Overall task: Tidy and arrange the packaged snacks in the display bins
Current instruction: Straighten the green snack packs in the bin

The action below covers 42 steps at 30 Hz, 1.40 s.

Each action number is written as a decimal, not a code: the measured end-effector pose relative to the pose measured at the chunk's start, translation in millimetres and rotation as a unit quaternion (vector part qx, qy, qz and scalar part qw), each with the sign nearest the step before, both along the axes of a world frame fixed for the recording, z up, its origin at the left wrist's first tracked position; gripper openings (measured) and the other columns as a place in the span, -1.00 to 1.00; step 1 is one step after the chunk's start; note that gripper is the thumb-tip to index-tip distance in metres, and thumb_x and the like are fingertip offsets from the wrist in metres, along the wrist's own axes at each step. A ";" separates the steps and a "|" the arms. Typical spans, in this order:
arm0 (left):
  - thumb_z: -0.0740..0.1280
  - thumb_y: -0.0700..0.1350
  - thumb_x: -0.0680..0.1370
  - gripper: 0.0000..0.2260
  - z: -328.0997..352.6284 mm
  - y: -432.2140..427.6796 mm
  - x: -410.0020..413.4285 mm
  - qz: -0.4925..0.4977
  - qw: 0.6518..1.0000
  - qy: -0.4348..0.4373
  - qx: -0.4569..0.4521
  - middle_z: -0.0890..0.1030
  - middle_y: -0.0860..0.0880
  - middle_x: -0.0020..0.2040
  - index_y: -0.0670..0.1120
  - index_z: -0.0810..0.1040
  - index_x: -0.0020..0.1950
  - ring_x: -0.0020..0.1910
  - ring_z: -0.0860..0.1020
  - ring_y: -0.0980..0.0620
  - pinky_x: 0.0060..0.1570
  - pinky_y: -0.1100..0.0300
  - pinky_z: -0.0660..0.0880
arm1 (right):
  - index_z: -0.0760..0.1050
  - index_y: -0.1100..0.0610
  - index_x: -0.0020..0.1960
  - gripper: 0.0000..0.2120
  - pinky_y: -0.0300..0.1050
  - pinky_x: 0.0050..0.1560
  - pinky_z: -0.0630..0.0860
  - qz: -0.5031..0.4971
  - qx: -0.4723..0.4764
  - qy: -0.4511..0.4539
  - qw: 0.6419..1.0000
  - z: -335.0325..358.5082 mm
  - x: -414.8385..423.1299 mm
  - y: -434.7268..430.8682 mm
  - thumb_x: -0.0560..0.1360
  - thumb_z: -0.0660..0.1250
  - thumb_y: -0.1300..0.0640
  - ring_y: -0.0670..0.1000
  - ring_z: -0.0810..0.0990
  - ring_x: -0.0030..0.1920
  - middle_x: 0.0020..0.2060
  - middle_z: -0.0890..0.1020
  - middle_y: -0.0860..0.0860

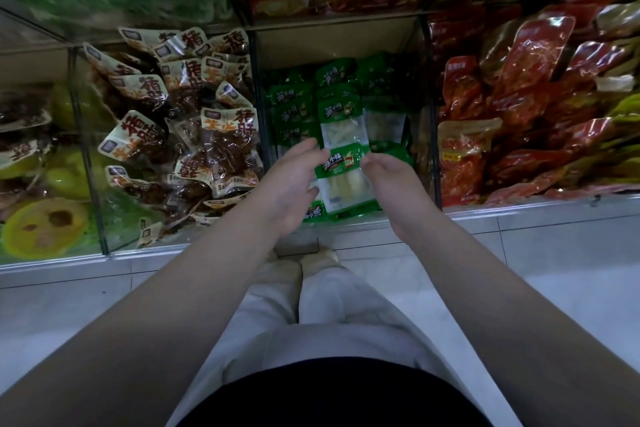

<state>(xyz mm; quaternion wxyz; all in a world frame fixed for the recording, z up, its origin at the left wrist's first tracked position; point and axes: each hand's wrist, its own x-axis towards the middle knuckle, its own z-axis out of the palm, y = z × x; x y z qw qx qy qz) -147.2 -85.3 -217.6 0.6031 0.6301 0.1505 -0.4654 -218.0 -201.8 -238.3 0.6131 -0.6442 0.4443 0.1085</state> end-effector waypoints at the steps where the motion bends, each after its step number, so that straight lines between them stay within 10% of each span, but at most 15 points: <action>1: 0.19 -0.16 0.64 -0.48 -0.7 0.6 -0.7 -0.001 1.000 0.002 -0.003 0.13 -0.06 0.58 -0.06 0.10 0.58 0.57 0.04 -0.03 0.51 -0.03 0.01 | 0.35 0.13 0.45 -0.59 -0.14 0.27 0.29 0.006 0.001 0.004 1.000 -0.6 -0.3 0.8 0.63 0.20 0.05 0.01 0.39 0.37 0.38 0.44 0.02; 18: 0.06 0.05 0.65 -0.46 40.6 5.2 6.1 0.049 0.989 -0.031 -0.135 0.13 -0.02 0.58 -0.07 0.03 0.59 0.55 0.11 0.05 0.48 0.03 0.04 | 0.45 -0.11 0.27 -0.60 -0.08 0.35 0.36 -0.046 0.057 -0.152 0.986 41.4 15.5 10.2 0.49 0.20 -0.20 -0.18 0.51 0.25 0.24 0.56 -0.14; 42: -0.03 0.11 0.65 -0.49 137.3 14.8 85.7 0.014 0.952 -0.132 -0.275 0.24 0.00 0.54 -0.08 0.17 0.56 0.50 0.22 0.12 0.45 0.07 0.12 | 0.32 0.10 0.47 -0.36 -0.11 0.40 0.34 -0.023 0.114 -0.375 0.920 153.8 91.4 18.9 0.49 0.04 -0.20 -0.15 0.48 0.33 0.37 0.49 -0.02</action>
